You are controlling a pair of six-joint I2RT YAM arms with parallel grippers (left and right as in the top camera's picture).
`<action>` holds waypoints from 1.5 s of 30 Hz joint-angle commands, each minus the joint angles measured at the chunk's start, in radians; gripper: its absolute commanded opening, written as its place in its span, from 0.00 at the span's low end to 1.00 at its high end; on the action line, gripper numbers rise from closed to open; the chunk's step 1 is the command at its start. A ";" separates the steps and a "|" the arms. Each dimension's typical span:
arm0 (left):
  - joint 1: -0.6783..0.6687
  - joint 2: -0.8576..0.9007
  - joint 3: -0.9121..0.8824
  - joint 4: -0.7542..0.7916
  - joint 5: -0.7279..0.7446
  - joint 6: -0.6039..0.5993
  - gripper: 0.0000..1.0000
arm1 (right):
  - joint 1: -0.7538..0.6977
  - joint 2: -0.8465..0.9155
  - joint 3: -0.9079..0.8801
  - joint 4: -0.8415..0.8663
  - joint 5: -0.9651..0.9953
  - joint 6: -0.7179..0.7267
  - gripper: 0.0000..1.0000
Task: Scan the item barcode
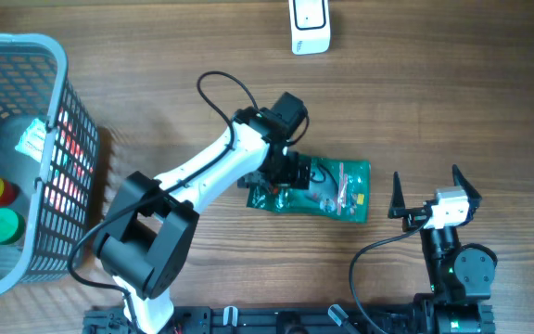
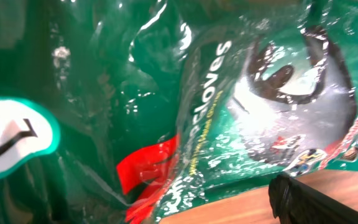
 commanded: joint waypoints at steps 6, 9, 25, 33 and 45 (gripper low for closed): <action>0.048 0.012 0.016 0.080 -0.023 -0.023 1.00 | 0.006 -0.011 -0.001 0.172 -0.064 0.316 1.00; 0.048 0.012 0.016 0.080 -0.023 -0.023 1.00 | 0.006 -0.011 -0.001 0.257 -0.019 0.639 1.00; 0.048 0.012 0.014 0.101 -0.015 -0.128 1.00 | 0.006 0.883 0.481 0.030 -0.846 0.715 1.00; 0.045 0.012 0.014 0.101 -0.016 -0.127 1.00 | 0.006 1.396 0.498 0.153 -0.797 0.812 0.05; 0.045 0.012 0.014 0.102 -0.016 -0.127 1.00 | 0.039 1.554 0.498 0.163 -0.355 0.812 0.04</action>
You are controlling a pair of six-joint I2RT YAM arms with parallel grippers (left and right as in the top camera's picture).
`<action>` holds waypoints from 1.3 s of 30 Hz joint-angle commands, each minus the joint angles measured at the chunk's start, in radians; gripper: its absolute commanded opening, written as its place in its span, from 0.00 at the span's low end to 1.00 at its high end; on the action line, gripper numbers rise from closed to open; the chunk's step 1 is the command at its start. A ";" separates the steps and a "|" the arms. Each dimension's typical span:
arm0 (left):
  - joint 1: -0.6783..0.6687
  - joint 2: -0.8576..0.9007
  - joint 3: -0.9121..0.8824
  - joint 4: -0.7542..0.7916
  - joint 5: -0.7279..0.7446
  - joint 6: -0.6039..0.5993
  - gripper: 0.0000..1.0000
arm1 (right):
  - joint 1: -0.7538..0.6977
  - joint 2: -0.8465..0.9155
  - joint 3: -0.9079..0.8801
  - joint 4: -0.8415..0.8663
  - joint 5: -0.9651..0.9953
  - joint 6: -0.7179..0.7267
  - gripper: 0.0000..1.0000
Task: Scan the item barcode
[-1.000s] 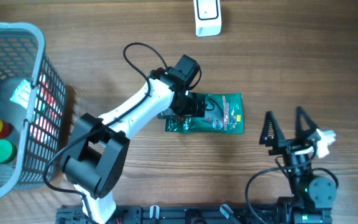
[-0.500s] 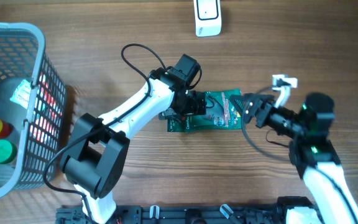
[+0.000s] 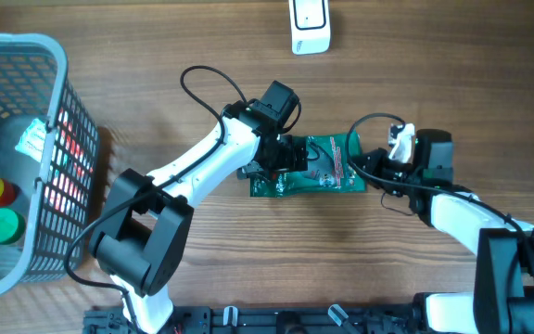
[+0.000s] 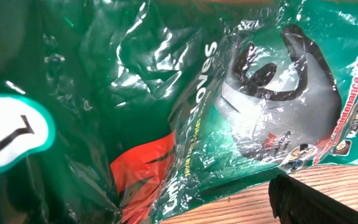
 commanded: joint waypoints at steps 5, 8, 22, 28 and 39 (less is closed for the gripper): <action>-0.001 0.012 0.013 0.002 -0.002 -0.010 1.00 | 0.053 0.012 0.003 -0.062 0.314 0.024 0.04; -0.001 0.012 0.013 0.002 -0.002 -0.010 1.00 | 0.058 0.013 0.002 -0.098 0.369 0.055 0.04; 0.000 0.001 0.014 -0.025 -0.003 -0.007 1.00 | 0.070 0.262 0.003 -0.052 0.445 0.113 0.04; 0.005 -0.091 0.033 -0.161 -0.238 0.001 1.00 | 0.069 0.305 0.003 -0.095 0.570 0.164 0.04; 0.111 -0.425 0.068 -0.257 -0.402 -0.003 1.00 | 0.069 0.305 0.003 -0.104 0.586 0.167 0.04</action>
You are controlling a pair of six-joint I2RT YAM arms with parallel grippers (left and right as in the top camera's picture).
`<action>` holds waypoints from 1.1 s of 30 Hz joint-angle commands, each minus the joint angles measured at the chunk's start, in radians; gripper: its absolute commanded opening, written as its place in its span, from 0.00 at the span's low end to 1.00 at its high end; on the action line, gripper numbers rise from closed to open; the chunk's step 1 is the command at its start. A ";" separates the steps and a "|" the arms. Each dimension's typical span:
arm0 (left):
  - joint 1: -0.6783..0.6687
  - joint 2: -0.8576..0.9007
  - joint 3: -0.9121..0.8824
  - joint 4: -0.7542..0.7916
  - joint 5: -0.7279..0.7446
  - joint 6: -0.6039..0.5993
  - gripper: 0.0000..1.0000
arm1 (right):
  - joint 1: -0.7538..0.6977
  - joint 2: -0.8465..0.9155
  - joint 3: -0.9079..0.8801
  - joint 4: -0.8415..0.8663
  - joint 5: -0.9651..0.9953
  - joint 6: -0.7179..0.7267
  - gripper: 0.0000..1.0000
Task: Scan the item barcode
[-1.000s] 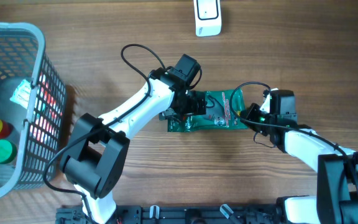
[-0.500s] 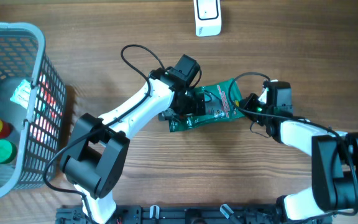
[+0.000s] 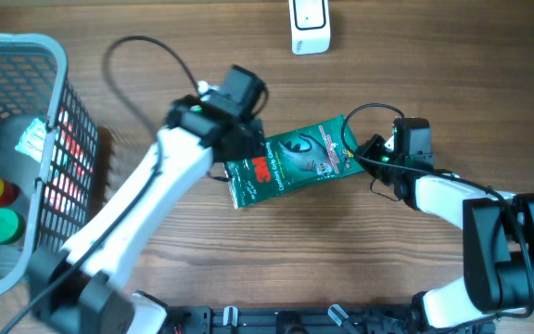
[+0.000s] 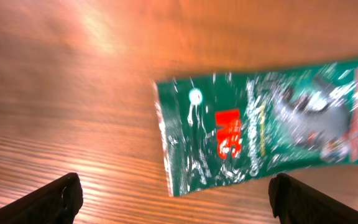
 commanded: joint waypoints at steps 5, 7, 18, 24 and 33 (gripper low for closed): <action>0.043 -0.184 0.018 0.008 -0.054 -0.002 1.00 | -0.008 0.115 -0.061 -0.133 0.102 -0.104 0.79; 0.048 -0.223 0.018 0.008 -0.076 -0.003 1.00 | -0.008 0.066 -0.022 -0.214 0.095 -0.114 0.96; 0.204 -0.463 0.018 0.075 -0.217 -0.030 1.00 | -0.008 -0.570 0.118 -0.686 0.066 -0.138 1.00; 0.507 -0.501 0.018 0.053 -0.205 -0.160 1.00 | 0.010 -0.723 0.118 -0.771 0.022 -0.140 1.00; 0.924 -0.459 0.012 -0.086 -0.192 -0.292 1.00 | 0.186 -0.689 0.117 -0.776 0.022 -0.161 0.99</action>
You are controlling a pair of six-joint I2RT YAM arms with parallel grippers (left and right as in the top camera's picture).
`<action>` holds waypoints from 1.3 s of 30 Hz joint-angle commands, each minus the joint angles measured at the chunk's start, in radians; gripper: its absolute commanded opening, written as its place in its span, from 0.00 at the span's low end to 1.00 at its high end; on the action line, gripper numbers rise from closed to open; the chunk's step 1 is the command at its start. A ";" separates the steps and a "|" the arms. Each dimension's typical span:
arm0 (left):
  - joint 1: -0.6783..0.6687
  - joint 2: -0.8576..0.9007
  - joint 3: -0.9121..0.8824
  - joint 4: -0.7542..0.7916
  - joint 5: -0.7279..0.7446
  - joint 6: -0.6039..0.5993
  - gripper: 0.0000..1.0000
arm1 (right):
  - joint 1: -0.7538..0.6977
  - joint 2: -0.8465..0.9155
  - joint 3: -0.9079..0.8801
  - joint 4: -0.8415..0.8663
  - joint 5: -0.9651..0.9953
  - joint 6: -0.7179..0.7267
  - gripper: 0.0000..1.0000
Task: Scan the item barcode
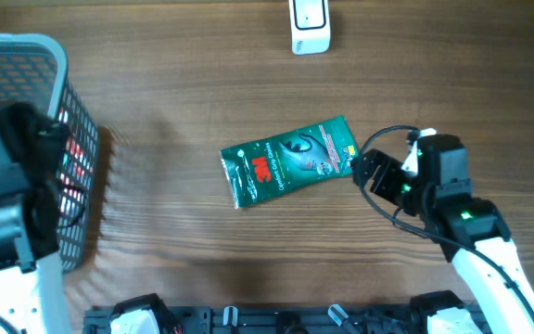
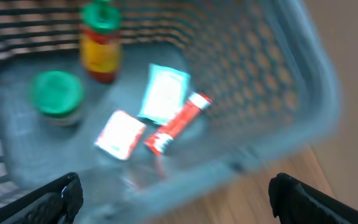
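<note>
The green glove packet lies flat on the wooden table, tilted, with its printed side up. A white barcode scanner rests at the far edge. My right gripper sits at the packet's right edge; whether its jaws hold the edge does not show. My left arm is over the basket at the left. In the left wrist view my left gripper is open wide and empty, looking down into the basket.
The blue-grey mesh basket holds a green-lidded jar, a yellow and red bottle, a white sachet, a red tube and a small red and white packet. The left wrist view is blurred.
My left gripper was open just left of the packet and is now over the basket at the far left. The right arm has shifted, with its gripper still at the packet's right edge.
My left gripper was pressed close on the packet while the right arm stood apart. Then the right gripper reached the packet's right end. Then the left gripper was open and clear of the turned packet. Now it is over the basket.
</note>
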 commanded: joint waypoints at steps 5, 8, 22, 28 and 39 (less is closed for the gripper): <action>0.320 0.123 -0.003 -0.135 0.034 -0.077 1.00 | 0.194 -0.016 0.013 0.017 0.071 0.041 1.00; 0.396 0.178 -0.042 -0.131 0.043 -0.073 1.00 | 0.238 -0.021 0.013 0.045 0.103 0.031 1.00; 0.520 0.531 -0.062 -0.050 0.043 -0.062 1.00 | 0.249 0.008 0.013 0.017 0.180 -0.011 1.00; 0.553 0.636 -0.063 -0.023 0.043 -0.062 1.00 | 0.249 0.060 0.013 0.016 0.185 -0.020 1.00; 0.552 0.682 -0.063 0.040 0.119 -0.062 1.00 | 0.249 0.118 0.013 0.046 0.185 -0.020 1.00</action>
